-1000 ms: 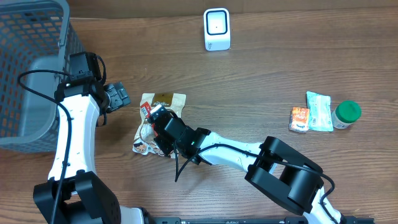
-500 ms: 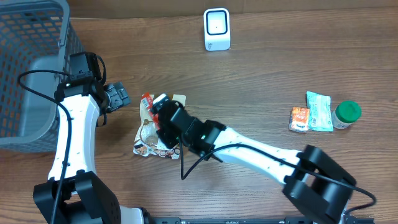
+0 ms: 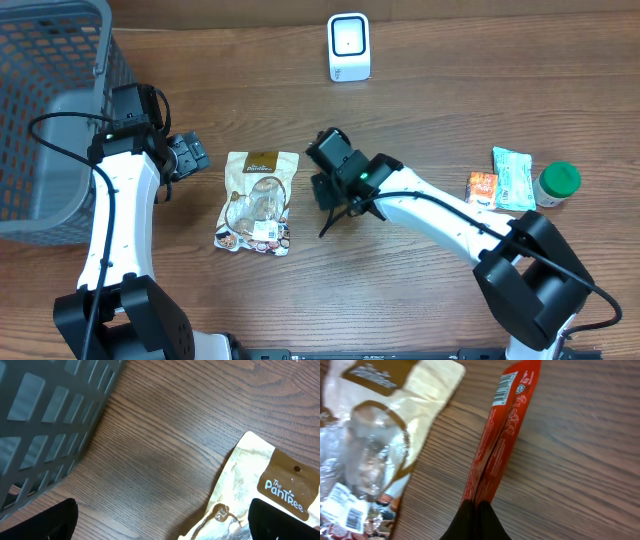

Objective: Scan the item barcode
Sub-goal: 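Lift the red stick snack off the bag and carry it right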

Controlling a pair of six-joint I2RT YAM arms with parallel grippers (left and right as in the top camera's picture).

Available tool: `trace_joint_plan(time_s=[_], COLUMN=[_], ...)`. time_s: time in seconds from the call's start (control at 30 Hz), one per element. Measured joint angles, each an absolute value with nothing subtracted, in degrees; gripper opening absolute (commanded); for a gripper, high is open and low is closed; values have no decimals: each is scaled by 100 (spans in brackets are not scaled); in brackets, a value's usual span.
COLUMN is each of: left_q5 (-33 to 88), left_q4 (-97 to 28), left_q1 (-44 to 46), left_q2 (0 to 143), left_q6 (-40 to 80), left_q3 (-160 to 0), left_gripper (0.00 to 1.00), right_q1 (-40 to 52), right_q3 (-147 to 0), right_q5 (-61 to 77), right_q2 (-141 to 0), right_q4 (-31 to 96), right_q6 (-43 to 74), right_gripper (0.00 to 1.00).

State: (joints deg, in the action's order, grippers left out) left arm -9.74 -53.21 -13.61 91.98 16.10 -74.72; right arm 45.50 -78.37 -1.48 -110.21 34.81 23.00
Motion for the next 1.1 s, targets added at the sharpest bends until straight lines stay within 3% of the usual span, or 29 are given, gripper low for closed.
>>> trace_joint_plan(time_s=[0.33,0.37,0.43,0.63,1.1], left_q5=[-974,-974,-974,-974,-974], left_q4=[-5321,-5321,-5321,-5321,-5321], left_q1=[-1361,-1361,-1361,-1361,-1361], left_q2=[9198,9198,9198,9198,9198], left_q6=[1610,1610,1610,1610,1610], left_q3=[-7472,-7472,-7472,-7472,-7472], left_gripper=[100,100,100,100,100], right_q1=[4615,4617,4615,4615,4615], right_q3=[-7636,-7616,-7609,-7592,-7575], right_q5=[-130,-132,-132,-128,-292], right_q2=[-11026,-11026,-11026,-11026,-11043], right_q4=[3586,3618,3647,3680,3553], right_q6=[2746,2829,2882,3002,3378], right_gripper=[4,7,25,34,34])
